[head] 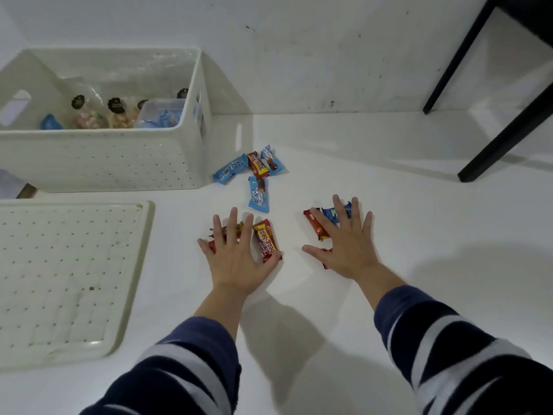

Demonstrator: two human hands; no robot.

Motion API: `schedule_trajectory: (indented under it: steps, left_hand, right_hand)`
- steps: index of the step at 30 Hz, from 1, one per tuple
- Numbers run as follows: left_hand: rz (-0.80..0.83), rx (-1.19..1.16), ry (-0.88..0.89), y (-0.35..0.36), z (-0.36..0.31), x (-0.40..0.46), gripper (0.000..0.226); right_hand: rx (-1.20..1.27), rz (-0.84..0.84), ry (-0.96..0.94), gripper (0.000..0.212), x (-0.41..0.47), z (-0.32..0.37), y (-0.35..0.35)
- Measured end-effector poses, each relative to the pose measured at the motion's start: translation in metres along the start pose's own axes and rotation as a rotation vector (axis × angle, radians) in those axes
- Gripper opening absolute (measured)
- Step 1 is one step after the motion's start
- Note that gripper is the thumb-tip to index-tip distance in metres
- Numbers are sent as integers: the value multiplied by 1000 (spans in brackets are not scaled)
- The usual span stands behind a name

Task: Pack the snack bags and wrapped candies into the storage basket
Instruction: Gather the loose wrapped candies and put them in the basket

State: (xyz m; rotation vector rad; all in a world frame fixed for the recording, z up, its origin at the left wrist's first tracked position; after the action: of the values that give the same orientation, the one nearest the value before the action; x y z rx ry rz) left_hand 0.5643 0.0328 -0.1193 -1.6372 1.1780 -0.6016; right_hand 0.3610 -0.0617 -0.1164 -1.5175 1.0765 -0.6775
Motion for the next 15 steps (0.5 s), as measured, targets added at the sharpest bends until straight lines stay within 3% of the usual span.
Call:
schedule_trajectory:
  steps: [8,12,15]
  left_hand:
    - [-34,-89,127,-19,1,65,80]
    - [-135,-169,178,-34,-2,103,56]
    - [-122,-152,185,-39,-3,129,51]
  right_hand:
    - [123,-76,-81,81,55,36,-24]
    - [219,-110,-58,56,97,49,-40]
    - [276,-109,-75,43,130,61,-49]
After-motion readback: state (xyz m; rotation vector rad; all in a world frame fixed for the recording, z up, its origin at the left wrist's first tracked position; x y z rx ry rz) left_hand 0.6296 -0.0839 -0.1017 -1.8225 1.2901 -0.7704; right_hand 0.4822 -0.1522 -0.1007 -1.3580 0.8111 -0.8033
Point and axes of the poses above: each hand's wrist, its own x-axis towards the middle knuckle, its own y-axis out of the palm, z = x × y, the point moved 2 cm from there along x, towards the middle knuckle, and after that the axes turned 15 degrees about -x, right-handed, at the moved point
